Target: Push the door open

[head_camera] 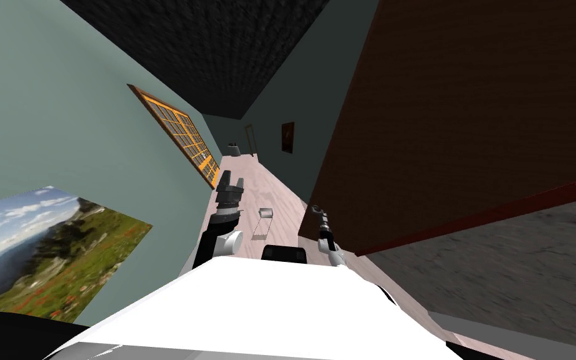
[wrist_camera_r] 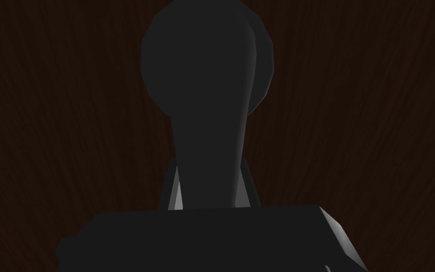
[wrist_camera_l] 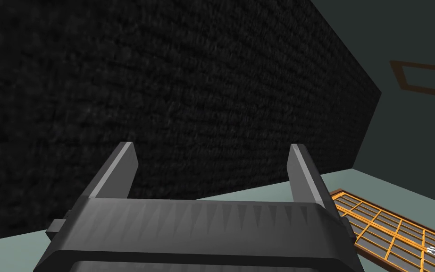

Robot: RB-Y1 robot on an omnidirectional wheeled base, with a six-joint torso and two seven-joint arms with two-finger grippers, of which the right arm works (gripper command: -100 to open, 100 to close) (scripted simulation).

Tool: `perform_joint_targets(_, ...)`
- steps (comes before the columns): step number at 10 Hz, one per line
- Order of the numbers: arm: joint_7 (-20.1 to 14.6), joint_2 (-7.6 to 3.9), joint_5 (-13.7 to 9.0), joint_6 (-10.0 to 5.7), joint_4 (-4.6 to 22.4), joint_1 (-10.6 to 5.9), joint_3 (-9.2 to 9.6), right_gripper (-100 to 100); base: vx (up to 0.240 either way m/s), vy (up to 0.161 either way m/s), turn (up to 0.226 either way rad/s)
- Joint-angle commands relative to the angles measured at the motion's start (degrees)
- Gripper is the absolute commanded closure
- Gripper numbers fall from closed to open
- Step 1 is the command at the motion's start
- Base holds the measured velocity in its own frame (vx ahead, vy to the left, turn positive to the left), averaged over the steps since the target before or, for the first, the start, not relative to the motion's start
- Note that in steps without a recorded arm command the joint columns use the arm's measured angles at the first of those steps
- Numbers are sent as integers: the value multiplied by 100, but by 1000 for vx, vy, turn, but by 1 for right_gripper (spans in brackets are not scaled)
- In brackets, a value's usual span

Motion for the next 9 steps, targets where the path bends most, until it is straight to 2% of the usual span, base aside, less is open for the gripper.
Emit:
perform_joint_targets(1, 53, -5, -64, -21, -10, -13, -98, 100, 173, 76, -62)
perform_joint_targets(7, 180, 24, -235, -14, 2, -3, -355, 100, 162, 68, -52)
perform_joint_targets(8, 168, -16, -231, 6, 1, 29, -361, 100, 68, 16, -40)
perform_joint_targets(9, 209, -43, -295, -2, 3, 35, -473, 100, 129, 40, -52)
